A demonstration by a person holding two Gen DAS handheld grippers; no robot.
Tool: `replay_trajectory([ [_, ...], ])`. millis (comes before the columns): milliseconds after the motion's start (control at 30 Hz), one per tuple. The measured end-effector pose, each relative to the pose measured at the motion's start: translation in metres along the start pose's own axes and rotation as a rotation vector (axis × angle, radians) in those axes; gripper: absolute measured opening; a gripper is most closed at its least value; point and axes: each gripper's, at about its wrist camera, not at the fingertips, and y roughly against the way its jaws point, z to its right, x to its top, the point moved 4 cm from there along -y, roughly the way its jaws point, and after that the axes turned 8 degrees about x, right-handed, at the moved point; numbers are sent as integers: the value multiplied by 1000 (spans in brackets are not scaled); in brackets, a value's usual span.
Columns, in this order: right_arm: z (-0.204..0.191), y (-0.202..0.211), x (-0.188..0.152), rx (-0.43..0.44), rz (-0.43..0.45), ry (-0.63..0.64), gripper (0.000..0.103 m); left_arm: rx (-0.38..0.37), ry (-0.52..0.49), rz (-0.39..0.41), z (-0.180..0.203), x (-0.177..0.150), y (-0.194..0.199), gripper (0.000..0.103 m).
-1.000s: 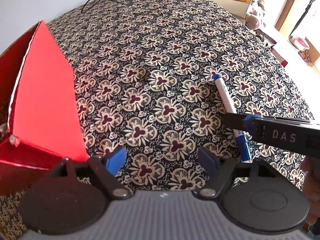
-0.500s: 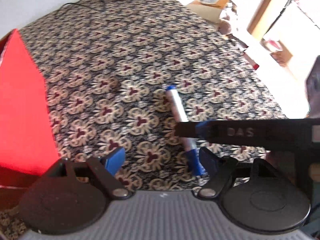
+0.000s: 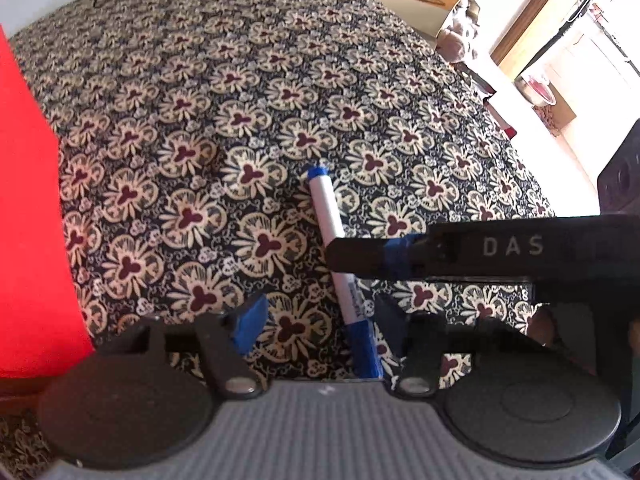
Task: Organize rigid objects
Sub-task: 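Close the right gripper around the middle of the whiteboard marker, then lift the marker with the right gripper and carry it over the box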
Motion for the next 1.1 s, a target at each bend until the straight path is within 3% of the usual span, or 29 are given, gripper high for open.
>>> replay_trajectory([
  [100, 3, -1, 5, 7, -4, -5, 0, 28, -16, 9, 3, 3, -2, 44],
  [167, 6, -2, 10, 14, -2, -19, 0, 34, -26, 13, 4, 5, -2, 29],
  [200, 8, -2, 12, 19, -2, -25, 0, 38, -30, 15, 3, 5, -2, 12],
  [233, 9, -2, 14, 22, -3, -25, 0, 41, -32, 15, 3, 6, -3, 4],
  [767, 3, -14, 7, 41, 4, -60, 0, -77, 49, 24, -9, 5, 7, 4],
  [1100, -28, -6, -27, 2, 25, 52, 0, -73, 28, 52, -11, -9, 27, 4],
])
